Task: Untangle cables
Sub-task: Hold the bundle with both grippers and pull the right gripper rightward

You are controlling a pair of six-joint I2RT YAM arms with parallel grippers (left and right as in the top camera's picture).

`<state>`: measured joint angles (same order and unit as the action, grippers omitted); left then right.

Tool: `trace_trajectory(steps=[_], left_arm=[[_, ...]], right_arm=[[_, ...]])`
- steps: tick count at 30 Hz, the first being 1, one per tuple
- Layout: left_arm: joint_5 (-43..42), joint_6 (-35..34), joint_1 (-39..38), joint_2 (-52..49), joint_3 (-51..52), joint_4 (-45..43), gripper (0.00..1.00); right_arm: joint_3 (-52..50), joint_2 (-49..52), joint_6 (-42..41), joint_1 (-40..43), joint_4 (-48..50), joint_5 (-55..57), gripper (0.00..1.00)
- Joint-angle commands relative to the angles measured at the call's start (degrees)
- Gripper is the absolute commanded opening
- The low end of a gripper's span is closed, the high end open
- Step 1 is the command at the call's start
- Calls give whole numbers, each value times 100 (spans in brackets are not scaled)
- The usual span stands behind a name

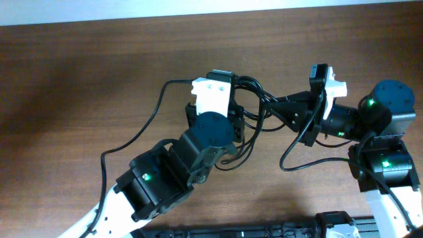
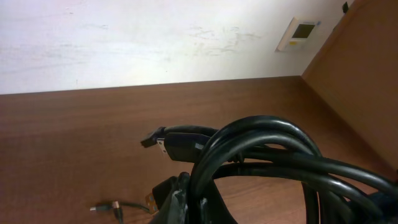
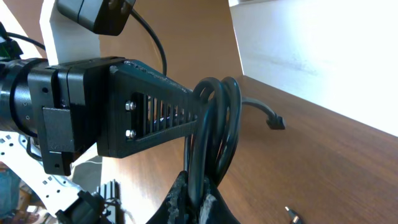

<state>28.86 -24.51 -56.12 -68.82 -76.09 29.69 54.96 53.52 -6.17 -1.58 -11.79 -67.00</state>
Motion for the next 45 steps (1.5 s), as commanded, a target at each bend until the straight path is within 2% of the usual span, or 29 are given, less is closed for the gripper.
trace_trajectory(steps=[1, 3, 7, 10, 15, 22, 27, 34, 45], left_arm=[[-63, -160, -2, 26, -120, -96, 0], [-63, -160, -2, 26, -120, -96, 0], [-61, -177, -2, 26, -120, -103, 0], [-70, -179, -2, 26, -120, -164, 0], [-348, -179, -2, 26, -120, -247, 0], [-348, -175, 2, 26, -120, -236, 0], [116, -175, 2, 166, -120, -55, 0], [142, -173, 2, 584, -120, -33, 0], [157, -175, 2, 925, -120, -24, 0]], right_arm=[[35, -28, -7, 9, -2, -44, 9], [35, -28, -7, 9, -2, -26, 20], [35, -28, -7, 9, -24, -28, 22], [35, -28, -4, 9, -63, -28, 22], [35, -28, -4, 9, -83, -24, 4], [35, -28, -92, 11, -90, 175, 4], [35, -28, -520, 15, -326, 1080, 4], [35, -28, -787, 15, -994, 2282, 4], [35, -28, -787, 15, -1207, 2422, 4]])
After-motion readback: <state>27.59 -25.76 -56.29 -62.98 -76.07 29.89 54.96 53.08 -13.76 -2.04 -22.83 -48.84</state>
